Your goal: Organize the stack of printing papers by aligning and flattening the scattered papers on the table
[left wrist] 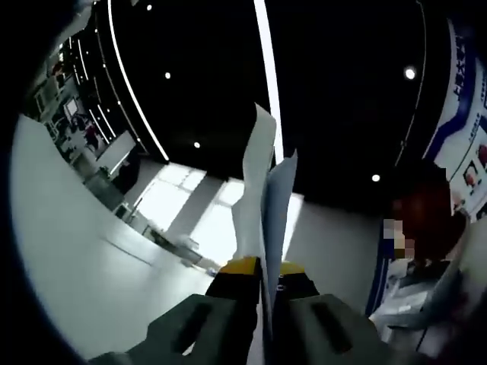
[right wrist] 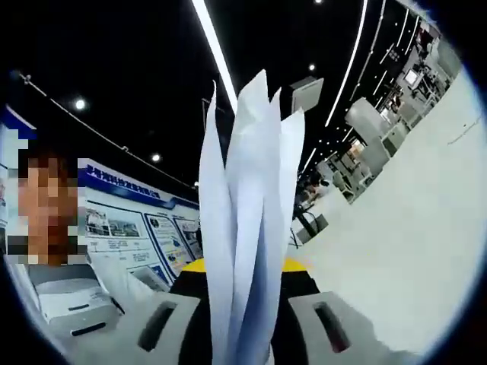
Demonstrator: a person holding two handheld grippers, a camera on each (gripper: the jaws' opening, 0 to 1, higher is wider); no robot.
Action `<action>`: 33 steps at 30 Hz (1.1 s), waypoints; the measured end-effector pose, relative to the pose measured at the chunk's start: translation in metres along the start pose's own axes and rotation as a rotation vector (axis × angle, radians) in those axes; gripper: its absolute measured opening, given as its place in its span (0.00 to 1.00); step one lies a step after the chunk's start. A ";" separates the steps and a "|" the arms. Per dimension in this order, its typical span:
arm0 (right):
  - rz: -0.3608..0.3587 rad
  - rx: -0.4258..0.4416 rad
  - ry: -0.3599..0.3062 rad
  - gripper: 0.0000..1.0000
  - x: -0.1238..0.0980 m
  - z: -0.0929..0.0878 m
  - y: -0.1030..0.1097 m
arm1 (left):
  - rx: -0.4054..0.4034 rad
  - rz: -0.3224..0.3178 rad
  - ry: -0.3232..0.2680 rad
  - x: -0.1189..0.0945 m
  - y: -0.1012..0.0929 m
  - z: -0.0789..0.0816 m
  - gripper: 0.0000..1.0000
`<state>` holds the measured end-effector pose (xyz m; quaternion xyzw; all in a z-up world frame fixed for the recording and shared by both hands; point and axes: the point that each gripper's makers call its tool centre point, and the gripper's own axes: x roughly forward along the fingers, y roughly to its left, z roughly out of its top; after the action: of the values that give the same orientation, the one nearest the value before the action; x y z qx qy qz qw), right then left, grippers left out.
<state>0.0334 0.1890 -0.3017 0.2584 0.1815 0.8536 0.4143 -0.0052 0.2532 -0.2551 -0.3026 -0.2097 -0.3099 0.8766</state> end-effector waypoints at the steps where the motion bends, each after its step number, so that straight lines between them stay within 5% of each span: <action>1: -0.008 -0.020 0.012 0.13 -0.001 -0.001 -0.002 | 0.013 0.009 0.011 0.000 0.001 -0.002 0.06; 5: -0.059 -0.080 0.049 0.02 -0.004 -0.004 -0.007 | 0.071 0.068 0.045 -0.004 0.014 -0.004 0.06; 14: -0.167 -0.223 0.088 0.00 -0.011 0.000 -0.019 | 0.224 0.174 0.115 -0.007 0.036 -0.010 0.06; 20: -0.146 -0.244 0.043 0.00 -0.011 0.011 -0.013 | 0.237 0.186 0.124 -0.007 0.037 -0.007 0.11; 26: -0.171 -0.361 -0.005 0.00 -0.013 0.046 -0.006 | 0.374 0.168 0.214 0.017 0.029 0.002 0.07; 29: -0.194 -0.465 -0.029 0.00 -0.010 0.079 0.003 | 0.487 0.175 0.211 0.046 0.026 0.026 0.06; 33: -0.235 -0.588 -0.037 0.00 -0.005 0.114 0.009 | 0.537 0.167 0.190 0.073 0.025 0.049 0.06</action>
<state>0.0981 0.1904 -0.2075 0.1201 -0.0519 0.8109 0.5704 0.0553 0.2705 -0.1885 -0.0455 -0.1754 -0.1972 0.9635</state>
